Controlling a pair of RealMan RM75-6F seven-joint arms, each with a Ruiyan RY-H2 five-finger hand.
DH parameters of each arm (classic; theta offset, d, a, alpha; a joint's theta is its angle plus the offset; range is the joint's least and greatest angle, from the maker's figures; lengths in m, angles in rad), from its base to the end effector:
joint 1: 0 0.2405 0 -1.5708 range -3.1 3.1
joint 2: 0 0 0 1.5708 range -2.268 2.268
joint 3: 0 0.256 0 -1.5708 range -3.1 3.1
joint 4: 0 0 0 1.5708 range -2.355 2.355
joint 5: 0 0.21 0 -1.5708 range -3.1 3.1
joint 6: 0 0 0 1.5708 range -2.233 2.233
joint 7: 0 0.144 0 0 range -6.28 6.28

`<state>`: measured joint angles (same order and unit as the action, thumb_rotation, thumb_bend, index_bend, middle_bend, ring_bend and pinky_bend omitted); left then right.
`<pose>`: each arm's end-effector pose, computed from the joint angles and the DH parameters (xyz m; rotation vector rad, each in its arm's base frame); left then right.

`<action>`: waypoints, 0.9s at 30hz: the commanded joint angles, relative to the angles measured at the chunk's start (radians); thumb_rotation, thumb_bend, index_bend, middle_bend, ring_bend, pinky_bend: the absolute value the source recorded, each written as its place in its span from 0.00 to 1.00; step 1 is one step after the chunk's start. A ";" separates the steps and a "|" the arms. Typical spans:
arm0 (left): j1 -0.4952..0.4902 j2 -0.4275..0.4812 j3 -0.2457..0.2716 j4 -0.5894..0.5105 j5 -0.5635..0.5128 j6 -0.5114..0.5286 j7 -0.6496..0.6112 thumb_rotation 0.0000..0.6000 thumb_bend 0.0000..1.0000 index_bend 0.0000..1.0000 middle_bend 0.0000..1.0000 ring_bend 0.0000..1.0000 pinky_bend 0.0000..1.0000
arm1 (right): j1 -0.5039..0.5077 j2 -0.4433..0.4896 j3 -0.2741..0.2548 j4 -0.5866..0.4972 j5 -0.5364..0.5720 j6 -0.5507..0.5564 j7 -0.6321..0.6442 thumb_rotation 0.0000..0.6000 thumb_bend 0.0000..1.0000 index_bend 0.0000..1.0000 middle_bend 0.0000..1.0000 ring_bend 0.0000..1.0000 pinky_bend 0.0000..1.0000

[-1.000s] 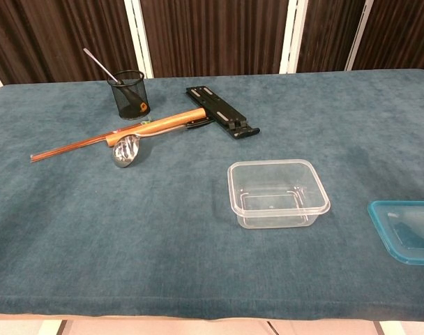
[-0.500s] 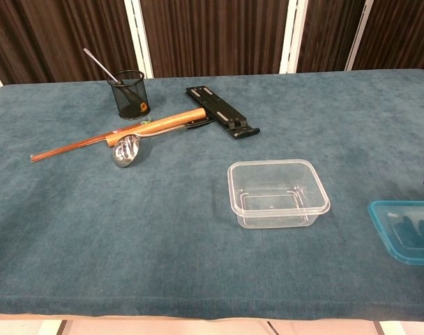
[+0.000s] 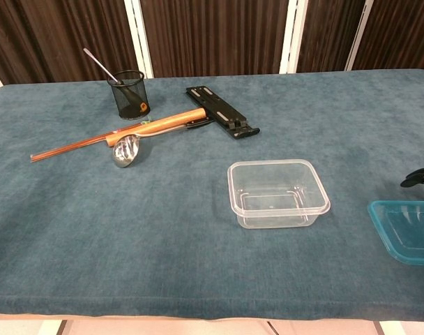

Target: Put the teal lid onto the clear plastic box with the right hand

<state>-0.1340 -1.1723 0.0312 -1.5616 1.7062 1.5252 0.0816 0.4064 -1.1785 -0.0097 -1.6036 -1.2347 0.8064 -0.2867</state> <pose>-0.2848 0.1753 0.1293 -1.6316 -0.7461 -0.9682 -0.3096 -0.2368 0.0597 1.8975 -1.1181 0.3750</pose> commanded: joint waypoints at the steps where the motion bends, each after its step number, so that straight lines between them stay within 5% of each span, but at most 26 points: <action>1: 0.000 0.000 0.000 0.000 0.000 0.000 0.001 1.00 0.44 0.00 0.00 0.00 0.06 | 0.014 -0.009 -0.001 0.001 0.024 -0.013 -0.017 1.00 0.15 0.21 0.10 0.00 0.00; 27: 0.002 0.002 0.002 0.001 0.002 0.009 -0.007 1.00 0.44 0.00 0.00 0.00 0.06 | 0.071 -0.060 -0.033 0.005 0.146 0.000 -0.129 1.00 0.15 0.24 0.12 0.01 0.05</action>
<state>-0.1321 -1.1699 0.0327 -1.5606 1.7079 1.5339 0.0744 0.4769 -1.2378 -0.0421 -1.5985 -1.0892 0.8051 -0.4152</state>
